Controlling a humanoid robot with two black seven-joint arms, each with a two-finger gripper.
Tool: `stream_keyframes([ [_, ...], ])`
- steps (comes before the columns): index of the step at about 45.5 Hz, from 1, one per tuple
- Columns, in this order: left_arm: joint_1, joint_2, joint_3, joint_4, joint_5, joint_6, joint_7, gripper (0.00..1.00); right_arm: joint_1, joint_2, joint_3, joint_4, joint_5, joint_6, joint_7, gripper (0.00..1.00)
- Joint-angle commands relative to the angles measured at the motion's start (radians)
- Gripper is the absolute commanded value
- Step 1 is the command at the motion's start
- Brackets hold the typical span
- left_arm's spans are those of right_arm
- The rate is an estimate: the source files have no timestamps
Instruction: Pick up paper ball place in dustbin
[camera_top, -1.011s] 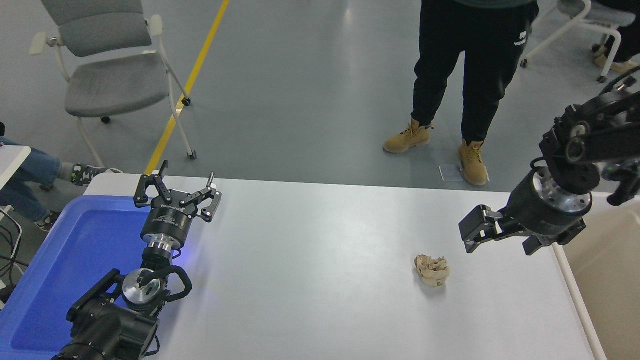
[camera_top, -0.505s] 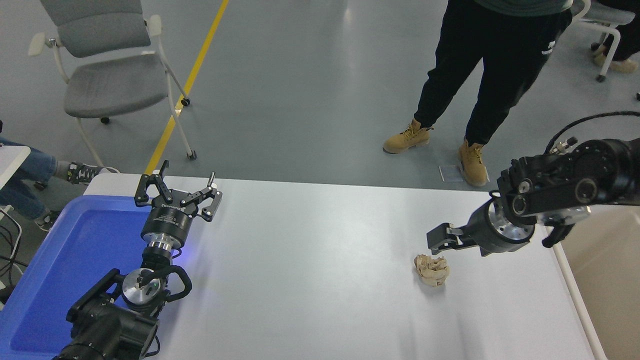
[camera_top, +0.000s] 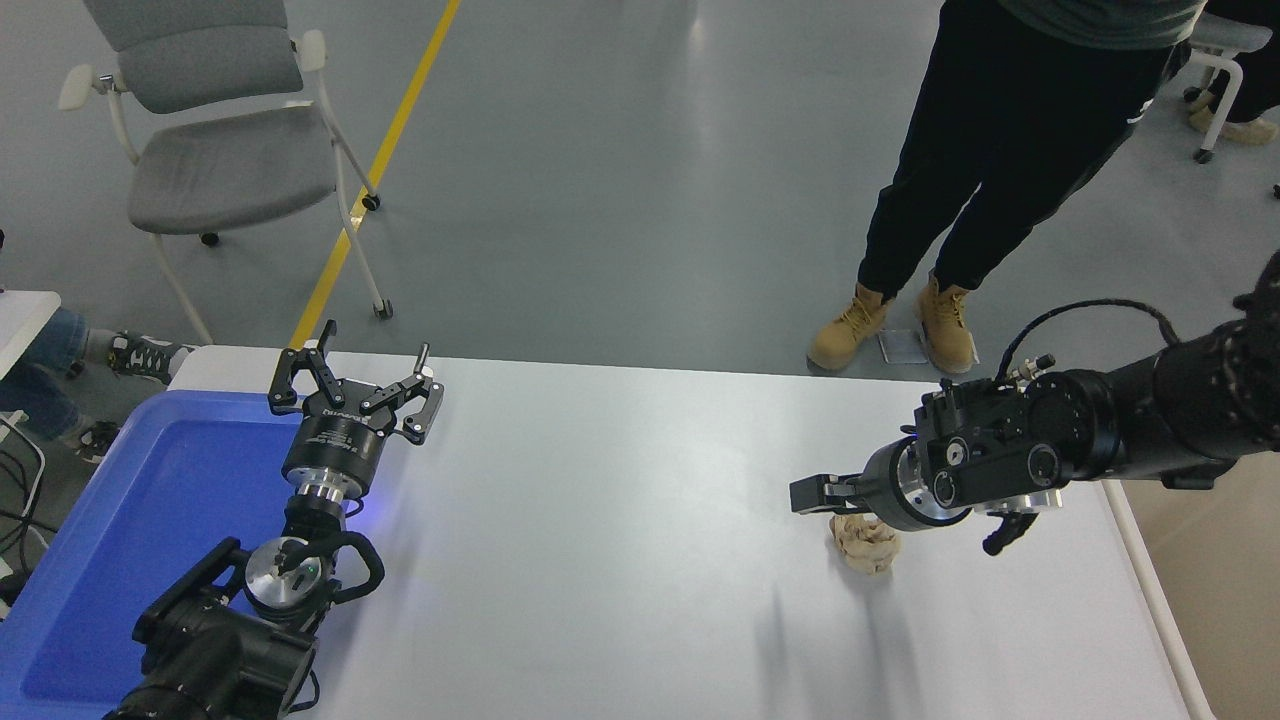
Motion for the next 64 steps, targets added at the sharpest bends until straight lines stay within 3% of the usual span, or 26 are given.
stream_keyframes([
  [1,0.0,0.0,0.0,0.0,0.0,0.0,0.0,0.99,-0.088,0.03,0.008,-0.095,-0.026,-0.023,0.001,1.0],
  [37,0.0,0.0,-0.001,0.0,0.0,0.0,0.0,0.99,-0.2,0.079,-0.04,-0.205,-0.143,-0.046,0.001,0.96],
  [51,0.0,0.0,0.0,0.0,0.0,0.0,0.0,0.99,-0.236,0.08,-0.068,-0.25,-0.171,-0.049,0.002,0.72],
  [56,0.0,0.0,0.0,0.0,0.0,0.0,0.0,0.99,-0.247,0.08,-0.071,-0.259,-0.184,-0.049,0.008,0.44],
  [64,0.0,0.0,0.0,0.0,0.0,0.0,0.0,0.99,-0.255,0.08,-0.088,-0.261,-0.206,-0.052,0.01,0.25],
])
